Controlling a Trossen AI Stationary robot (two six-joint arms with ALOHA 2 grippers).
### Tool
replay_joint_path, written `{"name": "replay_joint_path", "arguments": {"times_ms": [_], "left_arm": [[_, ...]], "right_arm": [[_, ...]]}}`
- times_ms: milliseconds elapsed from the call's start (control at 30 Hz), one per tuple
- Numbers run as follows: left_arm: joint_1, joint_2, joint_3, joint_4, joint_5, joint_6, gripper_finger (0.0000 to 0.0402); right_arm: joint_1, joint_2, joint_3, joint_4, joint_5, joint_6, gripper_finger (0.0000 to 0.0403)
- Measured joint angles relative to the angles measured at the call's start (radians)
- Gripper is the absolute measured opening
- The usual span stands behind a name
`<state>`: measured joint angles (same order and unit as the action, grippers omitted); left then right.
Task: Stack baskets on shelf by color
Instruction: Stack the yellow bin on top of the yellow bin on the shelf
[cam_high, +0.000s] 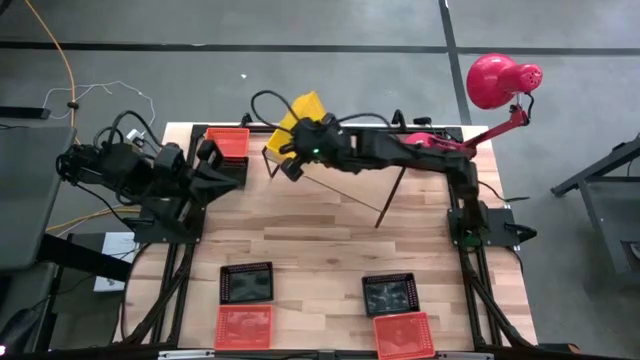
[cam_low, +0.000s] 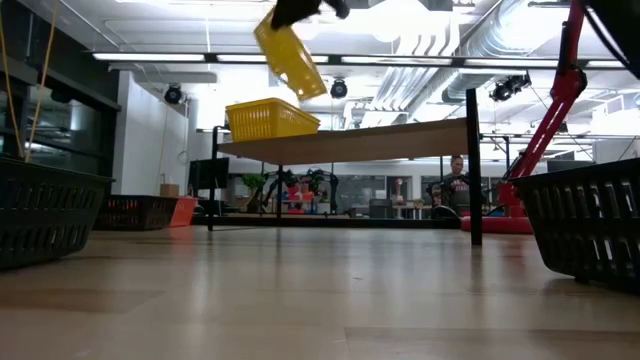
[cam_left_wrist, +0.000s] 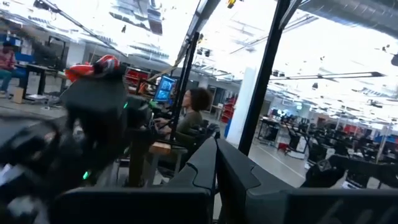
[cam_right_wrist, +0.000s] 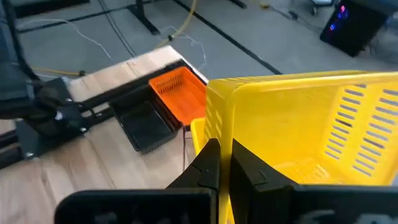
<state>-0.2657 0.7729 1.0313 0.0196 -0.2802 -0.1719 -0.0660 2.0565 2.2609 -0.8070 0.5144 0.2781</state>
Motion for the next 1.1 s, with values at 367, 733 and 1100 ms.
{"name": "replay_joint_path", "arguments": {"times_ms": [367,733,1100], "left_arm": [[0.000,0.016,0.000,-0.001,-0.023,0.000,0.0000],[0.000,0.015,-0.001,0.000,-0.023,0.000,0.0000],[0.000,0.015,-0.001,0.000,-0.023,0.028,0.0000]], "right_arm": [[-0.001,0.100,0.001,0.018,0.127,0.031,0.0000],[-0.015,0.107,-0.005,0.037,0.105,0.035,0.0000],[-0.019,0.107,-0.006,0.056,0.106,0.036,0.0059]]}}
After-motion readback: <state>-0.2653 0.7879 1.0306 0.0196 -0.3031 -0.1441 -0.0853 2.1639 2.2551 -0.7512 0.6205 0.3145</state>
